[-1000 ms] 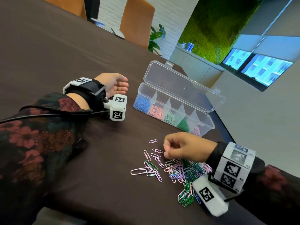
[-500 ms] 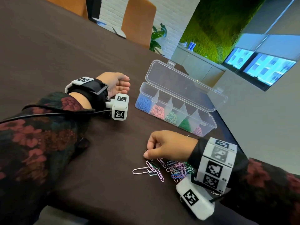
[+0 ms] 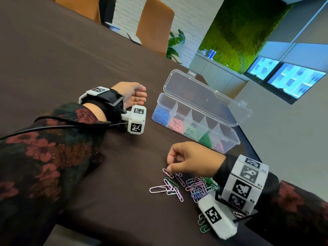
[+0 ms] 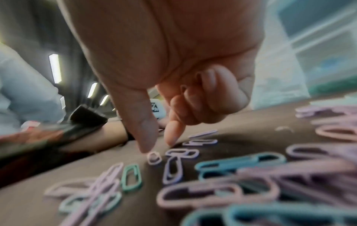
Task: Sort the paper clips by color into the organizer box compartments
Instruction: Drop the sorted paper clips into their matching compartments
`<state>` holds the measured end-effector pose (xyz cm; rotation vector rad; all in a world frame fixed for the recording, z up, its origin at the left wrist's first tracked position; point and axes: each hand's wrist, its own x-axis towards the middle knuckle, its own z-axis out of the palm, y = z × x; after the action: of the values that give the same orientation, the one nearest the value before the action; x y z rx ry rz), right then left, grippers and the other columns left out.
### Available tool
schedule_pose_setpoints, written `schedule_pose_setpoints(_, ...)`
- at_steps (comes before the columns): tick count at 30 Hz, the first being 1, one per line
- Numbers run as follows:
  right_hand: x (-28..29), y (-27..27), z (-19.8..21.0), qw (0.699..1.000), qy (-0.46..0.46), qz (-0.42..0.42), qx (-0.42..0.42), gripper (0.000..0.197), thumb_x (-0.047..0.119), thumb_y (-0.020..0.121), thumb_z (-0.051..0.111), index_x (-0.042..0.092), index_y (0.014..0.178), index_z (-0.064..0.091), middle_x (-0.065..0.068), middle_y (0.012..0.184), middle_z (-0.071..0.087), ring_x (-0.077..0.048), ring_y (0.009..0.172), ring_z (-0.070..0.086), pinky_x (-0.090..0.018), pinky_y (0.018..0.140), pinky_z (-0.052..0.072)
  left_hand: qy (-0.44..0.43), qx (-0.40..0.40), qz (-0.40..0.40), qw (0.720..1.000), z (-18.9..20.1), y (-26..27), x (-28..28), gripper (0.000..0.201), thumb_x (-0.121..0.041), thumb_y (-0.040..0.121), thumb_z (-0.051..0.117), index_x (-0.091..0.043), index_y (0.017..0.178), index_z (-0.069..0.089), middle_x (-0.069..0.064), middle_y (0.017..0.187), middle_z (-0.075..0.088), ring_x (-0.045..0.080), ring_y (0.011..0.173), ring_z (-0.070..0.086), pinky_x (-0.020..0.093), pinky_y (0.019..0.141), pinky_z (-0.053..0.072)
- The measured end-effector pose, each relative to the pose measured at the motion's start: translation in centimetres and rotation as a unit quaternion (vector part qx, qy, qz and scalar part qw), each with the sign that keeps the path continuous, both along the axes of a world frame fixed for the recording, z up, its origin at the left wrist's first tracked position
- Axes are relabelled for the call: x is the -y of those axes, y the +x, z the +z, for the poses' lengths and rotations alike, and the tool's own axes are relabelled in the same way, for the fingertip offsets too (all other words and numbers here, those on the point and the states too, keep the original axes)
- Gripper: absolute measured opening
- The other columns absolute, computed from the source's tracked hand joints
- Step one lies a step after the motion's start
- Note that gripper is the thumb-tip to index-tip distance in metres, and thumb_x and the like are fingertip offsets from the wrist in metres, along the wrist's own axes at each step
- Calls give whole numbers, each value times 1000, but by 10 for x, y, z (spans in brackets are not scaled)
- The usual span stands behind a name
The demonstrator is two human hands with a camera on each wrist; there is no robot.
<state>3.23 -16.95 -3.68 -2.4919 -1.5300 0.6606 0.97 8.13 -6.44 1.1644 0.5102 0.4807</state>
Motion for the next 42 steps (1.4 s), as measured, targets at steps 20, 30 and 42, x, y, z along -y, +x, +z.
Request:
schedule_pose_setpoints(20, -12, 39, 21, 698, 341, -350, -524, 21, -5, 92, 32, 8, 81, 44, -6, 60, 47, -9, 38, 43, -15, 34, 34, -1, -4, -2, 1000, -1, 1, -1, 14, -15, 95, 47, -10, 86, 56, 5, 78, 55, 15, 64, 54, 17, 48, 50)
schedule_pose_setpoints(30, -37, 68, 48, 495, 493, -374, -610, 48, 36, 102, 33, 0, 132, 41, -31, 137, 37, -43, 134, 32, -48, 110, 31, -4, 0, -6, 1000, -4, 3, -3, 16, -15, 95, 46, -9, 84, 56, 5, 78, 55, 15, 65, 55, 17, 49, 51)
schedule_pose_setpoints(42, -36, 80, 36, 572, 516, -302, -562, 77, 61, 94, 28, 8, 149, 20, -24, 155, 11, -35, 145, 8, -46, 117, 7, -5, 0, -5, 1000, -4, 4, -4, 19, -18, 97, 44, -9, 86, 56, 6, 78, 56, 15, 67, 55, 18, 51, 52)
